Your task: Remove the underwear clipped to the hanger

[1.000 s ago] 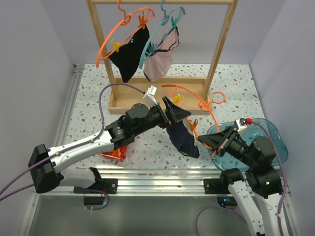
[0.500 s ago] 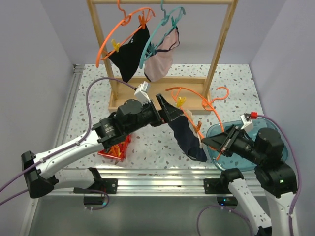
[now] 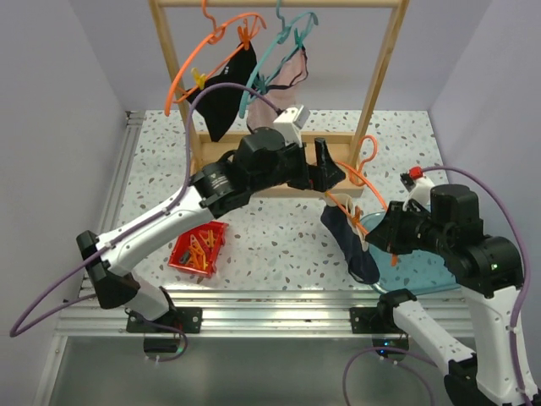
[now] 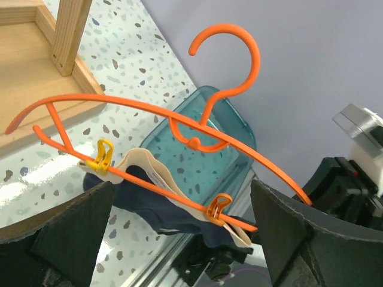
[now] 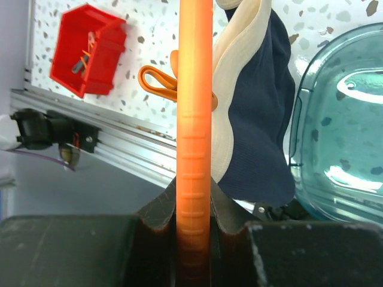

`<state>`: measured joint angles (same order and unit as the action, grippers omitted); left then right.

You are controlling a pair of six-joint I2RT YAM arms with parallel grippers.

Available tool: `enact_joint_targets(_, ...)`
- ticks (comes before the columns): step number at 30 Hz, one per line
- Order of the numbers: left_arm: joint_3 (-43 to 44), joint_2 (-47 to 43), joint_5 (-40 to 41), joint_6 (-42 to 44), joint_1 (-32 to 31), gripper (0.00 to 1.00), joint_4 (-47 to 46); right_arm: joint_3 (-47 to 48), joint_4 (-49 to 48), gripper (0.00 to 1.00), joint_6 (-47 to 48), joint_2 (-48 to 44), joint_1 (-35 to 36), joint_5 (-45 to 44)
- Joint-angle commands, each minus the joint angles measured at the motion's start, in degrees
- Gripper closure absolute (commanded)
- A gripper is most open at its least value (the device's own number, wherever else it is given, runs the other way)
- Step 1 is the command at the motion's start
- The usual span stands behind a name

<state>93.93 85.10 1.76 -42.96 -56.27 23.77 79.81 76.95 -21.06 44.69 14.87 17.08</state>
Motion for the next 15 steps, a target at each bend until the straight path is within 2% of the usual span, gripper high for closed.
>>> enact_joint_targets(1, 5.64, 3.56, -4.04, 9.20, 0.28, 0.00, 1.20, 0.08, 8.40, 1.00, 5.76, -0.48, 0.59, -1.35)
enact_joint_targets(6, 10.30, 8.32, -5.19, 12.54, 0.20, 0.00, -3.19, -0.80, 7.69, 1.00, 6.03, 0.05, 1.03, 0.06)
enact_joint_targets(15, 19.88, 20.18, -10.81, 17.38, -1.03, 0.00, -4.09, 1.48, 6.03, 1.00, 6.12, 2.42, 1.21, 2.86)
